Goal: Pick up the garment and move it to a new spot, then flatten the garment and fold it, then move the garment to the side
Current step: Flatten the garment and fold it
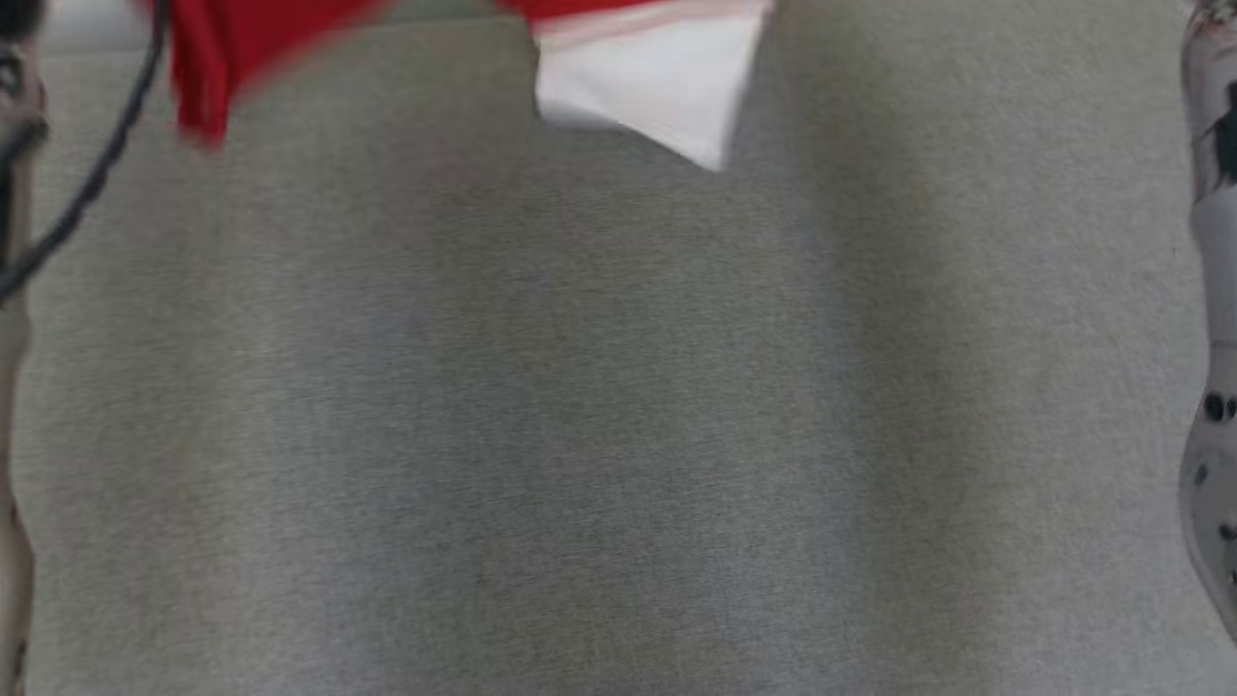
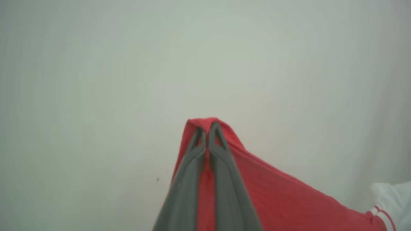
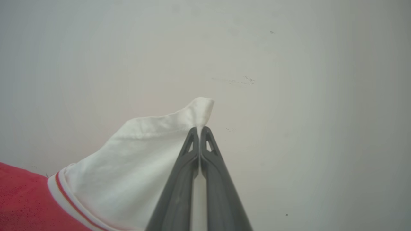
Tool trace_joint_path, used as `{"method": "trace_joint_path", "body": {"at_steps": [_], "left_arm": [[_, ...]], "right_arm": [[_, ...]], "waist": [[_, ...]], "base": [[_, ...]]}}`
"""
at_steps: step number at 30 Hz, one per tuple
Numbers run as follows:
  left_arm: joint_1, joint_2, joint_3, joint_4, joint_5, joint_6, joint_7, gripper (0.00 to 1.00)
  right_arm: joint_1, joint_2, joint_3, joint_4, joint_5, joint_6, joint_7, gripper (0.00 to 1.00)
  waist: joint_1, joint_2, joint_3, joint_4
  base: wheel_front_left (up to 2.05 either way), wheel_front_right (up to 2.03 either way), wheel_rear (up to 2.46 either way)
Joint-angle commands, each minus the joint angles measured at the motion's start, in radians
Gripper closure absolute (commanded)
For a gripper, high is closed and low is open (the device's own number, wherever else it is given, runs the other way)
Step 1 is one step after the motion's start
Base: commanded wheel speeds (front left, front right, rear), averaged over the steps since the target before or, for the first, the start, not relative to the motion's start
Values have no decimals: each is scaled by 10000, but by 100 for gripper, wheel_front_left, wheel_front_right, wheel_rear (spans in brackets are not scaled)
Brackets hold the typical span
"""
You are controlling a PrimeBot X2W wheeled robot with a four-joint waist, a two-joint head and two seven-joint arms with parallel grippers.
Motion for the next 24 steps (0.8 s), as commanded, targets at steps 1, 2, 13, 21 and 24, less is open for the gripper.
{"method": "trace_joint_path", "body": {"at_steps": [1, 2, 13, 21, 24], "left_arm": [[-539, -38, 183, 41, 169, -261, -673, 100], [-810, -94, 250, 24, 177, -421, -917, 100], [1176, 93, -323, 364, 846, -1625, -1470, 100], [6172, 77, -242, -281, 759, -1556, -1502, 100], [7849, -192, 323, -908, 880, -1370, -1496, 100]], "right_arm": [[-485, 61, -127, 158, -582, 15, -703, 100], [-699, 41, -226, 180, -807, 15, -909, 100], [573, -431, 1616, -550, -1118, 13, -1291, 100], [3767, -2107, 4654, -1938, 1217, 13, -1282, 100], [4750, -2950, 5516, -2397, 2100, 13, -1024, 100]], "waist": [[-3, -3, 340, -584], [-3, -3, 347, -631], [-3, -3, 699, -622], [-3, -3, -252, -101], [-3, -3, -824, 115]], "base": [[0, 0, 0], [0, 0, 0], [0, 0, 0], [0, 0, 0], [0, 0, 0]]}}
